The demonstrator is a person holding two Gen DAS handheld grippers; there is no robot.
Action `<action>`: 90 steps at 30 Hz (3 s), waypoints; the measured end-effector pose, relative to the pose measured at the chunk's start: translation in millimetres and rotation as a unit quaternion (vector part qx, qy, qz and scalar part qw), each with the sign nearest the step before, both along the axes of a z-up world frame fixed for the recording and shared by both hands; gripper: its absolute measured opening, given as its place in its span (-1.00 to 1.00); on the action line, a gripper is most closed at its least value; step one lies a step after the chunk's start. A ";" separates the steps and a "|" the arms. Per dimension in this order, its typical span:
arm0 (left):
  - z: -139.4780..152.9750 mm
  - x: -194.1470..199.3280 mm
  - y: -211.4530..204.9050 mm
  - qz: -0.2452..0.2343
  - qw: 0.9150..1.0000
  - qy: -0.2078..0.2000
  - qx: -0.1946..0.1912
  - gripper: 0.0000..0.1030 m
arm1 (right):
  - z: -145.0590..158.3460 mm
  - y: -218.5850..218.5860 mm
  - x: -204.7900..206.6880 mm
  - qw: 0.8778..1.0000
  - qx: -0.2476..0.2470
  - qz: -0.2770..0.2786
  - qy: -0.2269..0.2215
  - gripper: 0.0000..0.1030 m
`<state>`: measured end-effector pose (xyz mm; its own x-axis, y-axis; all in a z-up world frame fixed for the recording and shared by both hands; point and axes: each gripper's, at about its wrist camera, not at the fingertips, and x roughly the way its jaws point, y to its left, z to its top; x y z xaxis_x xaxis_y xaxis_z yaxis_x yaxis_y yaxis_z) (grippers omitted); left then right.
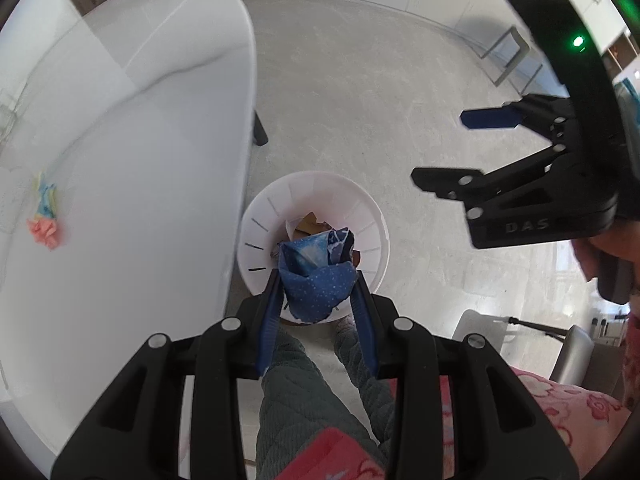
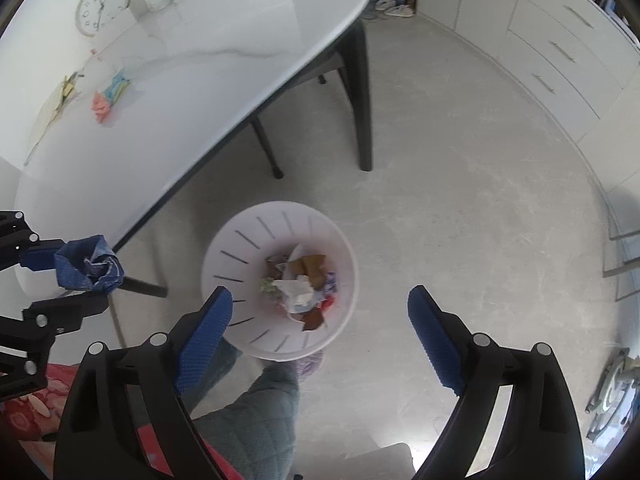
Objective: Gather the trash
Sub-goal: 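Drop the white tissue into the bin with the right tool while the left drops the blue paper, then grasp the pink sticky note with the left tool while the right grasps the yellow-blue notes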
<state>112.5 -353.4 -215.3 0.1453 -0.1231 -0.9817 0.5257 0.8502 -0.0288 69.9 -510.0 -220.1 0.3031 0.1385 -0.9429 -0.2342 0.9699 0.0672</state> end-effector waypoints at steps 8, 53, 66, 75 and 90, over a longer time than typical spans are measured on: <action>-49.8 4.0 -35.5 -0.031 0.999 0.029 0.034 -0.34 | -13.7 -49.6 -19.8 0.998 -0.002 -0.056 0.015 0.73; 46.3 85.8 229.3 0.266 0.959 -0.095 0.017 0.85 | 94.2 144.0 78.8 0.992 0.054 0.034 -0.110 0.95; -9.7 149.3 269.8 0.197 0.977 -0.072 -0.026 0.79 | 82.3 251.3 152.2 0.996 0.050 0.028 -0.065 0.95; -36.0 174.9 272.9 0.181 0.982 -0.042 -0.042 0.13 | 69.4 261.3 161.6 0.999 0.035 0.011 -0.035 0.95; -13.2 149.0 331.3 0.238 0.966 -0.031 -0.093 -0.09 | 49.8 314.5 159.5 0.999 0.024 0.046 -0.004 0.95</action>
<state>261.4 -22.1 -228.6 0.2868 -0.2005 -0.9368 0.0821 0.9794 -0.1845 229.4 -195.6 -170.3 0.2946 0.2104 -0.9322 -0.3233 0.9399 0.1100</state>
